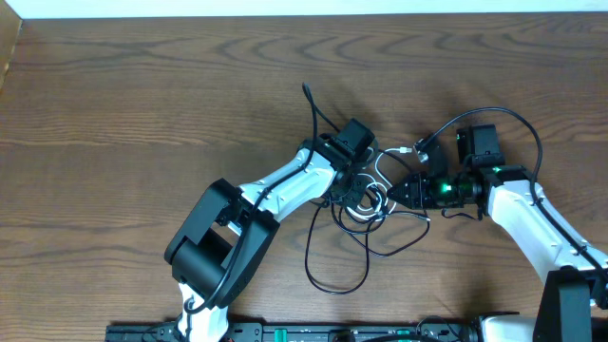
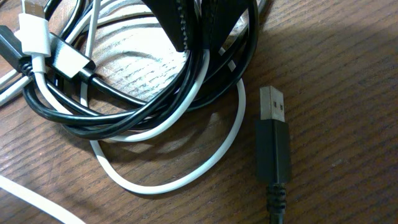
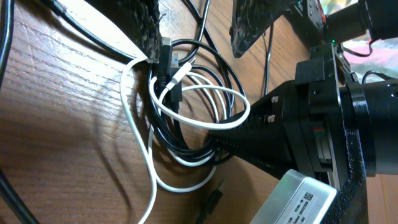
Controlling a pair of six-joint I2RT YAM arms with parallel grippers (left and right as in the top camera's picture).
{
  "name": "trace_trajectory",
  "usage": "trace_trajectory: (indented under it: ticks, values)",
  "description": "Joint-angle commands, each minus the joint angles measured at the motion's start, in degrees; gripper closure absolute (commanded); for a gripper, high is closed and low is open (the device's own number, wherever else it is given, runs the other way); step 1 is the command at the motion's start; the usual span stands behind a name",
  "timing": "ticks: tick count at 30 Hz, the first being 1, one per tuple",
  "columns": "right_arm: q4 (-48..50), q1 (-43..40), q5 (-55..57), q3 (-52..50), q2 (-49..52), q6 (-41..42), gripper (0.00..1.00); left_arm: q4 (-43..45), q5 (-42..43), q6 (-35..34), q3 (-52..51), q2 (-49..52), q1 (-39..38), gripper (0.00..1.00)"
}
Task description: Untangle cables
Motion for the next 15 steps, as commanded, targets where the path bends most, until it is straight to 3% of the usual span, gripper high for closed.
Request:
trace_trajectory:
  ticks: [1,8,15]
  values:
    - [-0.07,0.24,-0.22,0.17,-0.07,0.46,0.68,-0.35,-0.85,-0.04,-1.14,0.9,0.09,0.92]
    - [-0.02,0.24,3.06,0.17,-0.07,0.46,0.67,-2.14,-0.15,-0.42,0.26,-7.23,2.34,0.92]
    - [1.05,0.35,0.96,0.17,-0.07,0.46,0.64,-2.29,7.85,-1.6,0.26,-15.85,2.89,0.93]
